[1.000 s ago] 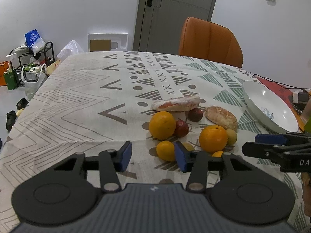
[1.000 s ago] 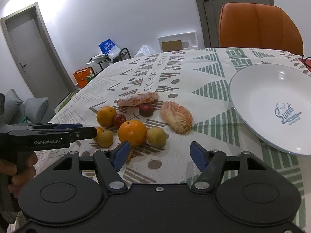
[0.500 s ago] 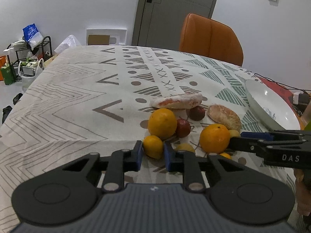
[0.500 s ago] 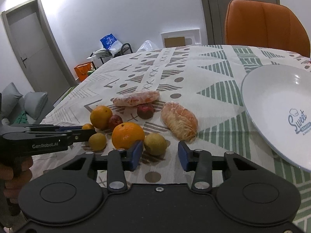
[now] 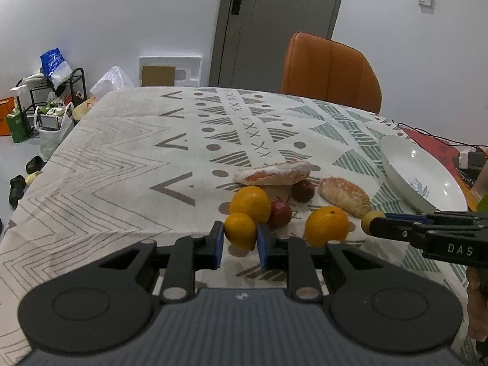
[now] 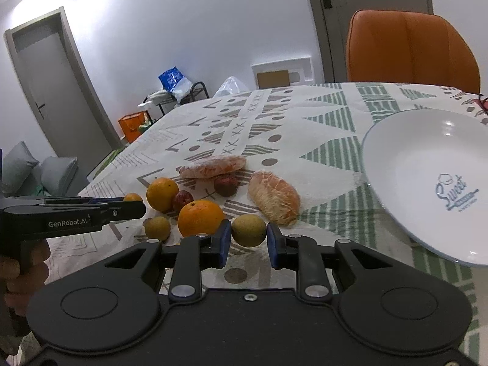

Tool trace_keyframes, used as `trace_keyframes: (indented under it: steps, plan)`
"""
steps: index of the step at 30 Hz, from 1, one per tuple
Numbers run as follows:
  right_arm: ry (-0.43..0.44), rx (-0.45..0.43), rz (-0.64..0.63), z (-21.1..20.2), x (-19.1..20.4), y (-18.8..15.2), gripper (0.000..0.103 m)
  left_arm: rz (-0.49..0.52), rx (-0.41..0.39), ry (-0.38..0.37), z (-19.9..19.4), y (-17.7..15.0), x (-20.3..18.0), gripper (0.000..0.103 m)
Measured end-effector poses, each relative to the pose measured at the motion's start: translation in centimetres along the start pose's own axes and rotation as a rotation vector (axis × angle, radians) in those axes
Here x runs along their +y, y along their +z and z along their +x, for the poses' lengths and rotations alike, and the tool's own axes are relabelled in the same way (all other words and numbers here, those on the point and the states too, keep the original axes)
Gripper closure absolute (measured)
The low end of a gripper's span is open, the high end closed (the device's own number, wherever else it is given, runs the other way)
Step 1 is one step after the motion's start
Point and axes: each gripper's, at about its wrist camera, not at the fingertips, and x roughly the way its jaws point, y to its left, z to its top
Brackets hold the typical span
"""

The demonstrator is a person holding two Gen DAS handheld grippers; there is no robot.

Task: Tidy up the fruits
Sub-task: 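Drop the yellow-green fruit into the white plate with the right gripper while the left drops its orange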

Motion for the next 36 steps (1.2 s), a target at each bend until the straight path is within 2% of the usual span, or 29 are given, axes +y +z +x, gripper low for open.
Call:
trace_keyframes:
  steps: [19, 36]
  plan:
    - [-0.061, -0.111, 0.081, -5.4, -4.0, -0.6, 0.080, 0.095, -0.036, -0.059, -0.6, 0.9, -5.4, 0.081]
    - [-0.162, -0.180, 0.161, -9.3, -9.0, -1.7, 0.080, 0.181, -0.041, -0.125, 0.6, 1.7, -11.5, 0.081]
